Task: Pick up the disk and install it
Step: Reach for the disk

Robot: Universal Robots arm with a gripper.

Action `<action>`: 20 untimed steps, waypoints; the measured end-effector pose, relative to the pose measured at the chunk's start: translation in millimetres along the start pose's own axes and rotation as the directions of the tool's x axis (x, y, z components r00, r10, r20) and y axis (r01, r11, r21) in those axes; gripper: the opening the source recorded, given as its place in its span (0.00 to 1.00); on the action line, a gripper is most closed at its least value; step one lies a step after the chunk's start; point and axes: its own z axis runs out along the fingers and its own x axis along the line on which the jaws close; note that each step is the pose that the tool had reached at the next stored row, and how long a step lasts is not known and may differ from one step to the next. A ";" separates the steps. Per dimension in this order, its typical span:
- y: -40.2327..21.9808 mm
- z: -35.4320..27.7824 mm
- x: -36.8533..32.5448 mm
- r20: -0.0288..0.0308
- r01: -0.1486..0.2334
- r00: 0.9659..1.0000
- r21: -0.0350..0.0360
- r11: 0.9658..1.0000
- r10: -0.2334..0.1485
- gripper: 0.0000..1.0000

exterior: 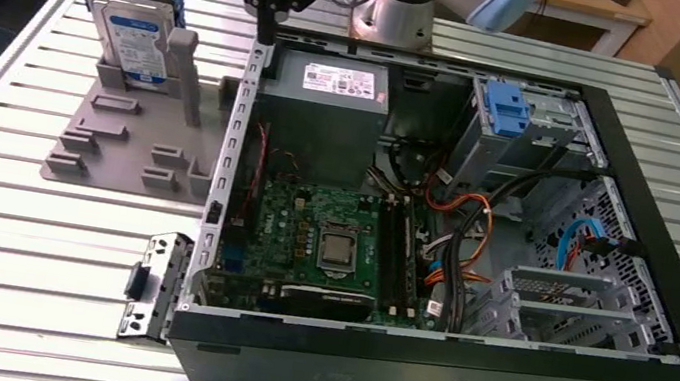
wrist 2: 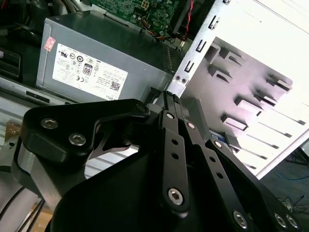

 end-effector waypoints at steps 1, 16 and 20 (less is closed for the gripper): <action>-0.1 0.0 0.7 0.000 0.000 1.000 0.000 1.000 0.000 0.10; -0.8 -0.3 10.5 0.000 0.000 1.000 0.000 1.000 0.000 0.10; -0.9 -0.3 12.1 0.000 0.000 1.000 0.000 1.000 0.000 0.10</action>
